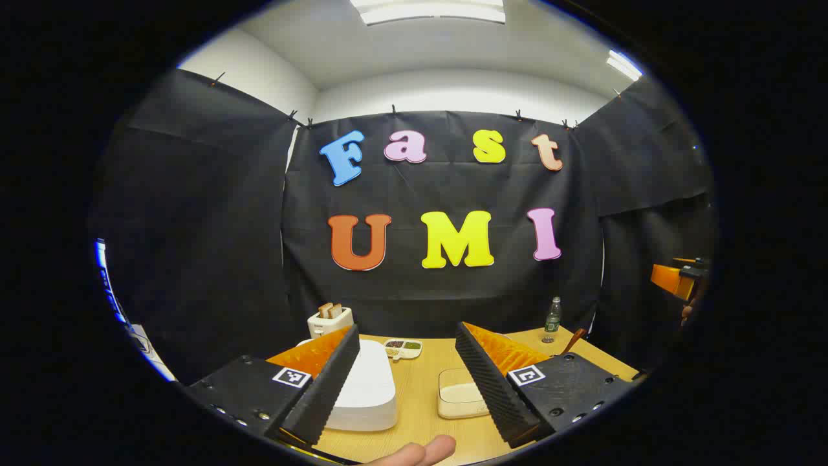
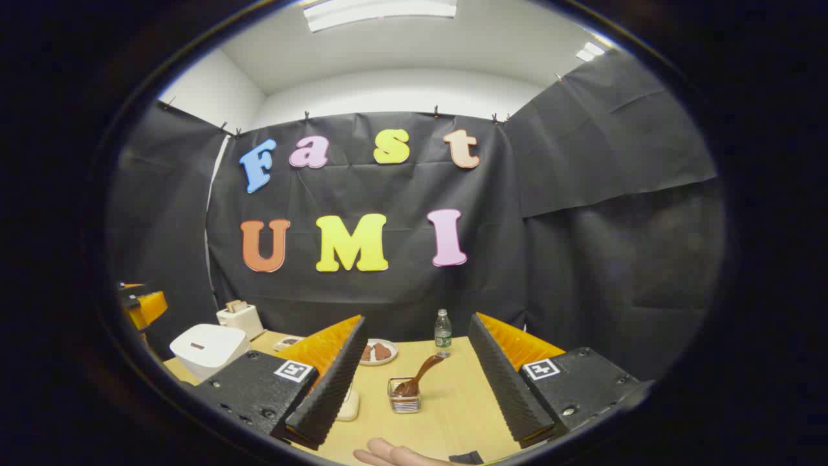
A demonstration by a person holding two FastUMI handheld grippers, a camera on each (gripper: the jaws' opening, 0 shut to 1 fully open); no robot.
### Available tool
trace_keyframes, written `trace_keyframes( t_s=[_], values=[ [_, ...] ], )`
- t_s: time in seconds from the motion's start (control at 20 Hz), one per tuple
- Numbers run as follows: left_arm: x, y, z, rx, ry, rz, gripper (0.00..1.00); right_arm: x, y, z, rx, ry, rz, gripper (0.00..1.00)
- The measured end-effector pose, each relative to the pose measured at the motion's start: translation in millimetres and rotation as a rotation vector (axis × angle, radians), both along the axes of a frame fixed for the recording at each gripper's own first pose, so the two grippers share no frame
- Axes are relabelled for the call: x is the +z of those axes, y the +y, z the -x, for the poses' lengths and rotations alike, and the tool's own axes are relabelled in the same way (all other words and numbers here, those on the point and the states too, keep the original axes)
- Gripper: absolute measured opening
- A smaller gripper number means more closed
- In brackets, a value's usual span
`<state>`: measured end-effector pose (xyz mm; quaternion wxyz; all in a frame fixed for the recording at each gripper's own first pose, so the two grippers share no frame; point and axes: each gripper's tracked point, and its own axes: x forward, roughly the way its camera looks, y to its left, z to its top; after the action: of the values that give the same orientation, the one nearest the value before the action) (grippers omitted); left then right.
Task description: Close the left gripper, press the button to open the rice cooker; take a wooden spoon from the chopstick holder with the right hand, scoop a spoonful of rice and pour it into the rice cooker, then put the wooden spoon back into the chopstick holder.
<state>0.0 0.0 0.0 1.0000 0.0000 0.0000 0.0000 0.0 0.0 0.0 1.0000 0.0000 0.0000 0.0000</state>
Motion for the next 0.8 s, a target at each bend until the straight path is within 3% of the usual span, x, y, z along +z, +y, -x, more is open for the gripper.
trace_keyframes(
  t_s=[0.6,0.8],
  values=[
    [5.7,-4.4,-2.9,0.02,-0.038,-0.003,0.95,-10.4,-8.3,-2.5,-0.019,0.012,0.043,1.0],
    [0.6,0.8,-6.1,0.015,-0.024,0.036,0.95,-10.8,-15.7,-4.7,-0.031,0.017,0.024,1.0]
  ],
)
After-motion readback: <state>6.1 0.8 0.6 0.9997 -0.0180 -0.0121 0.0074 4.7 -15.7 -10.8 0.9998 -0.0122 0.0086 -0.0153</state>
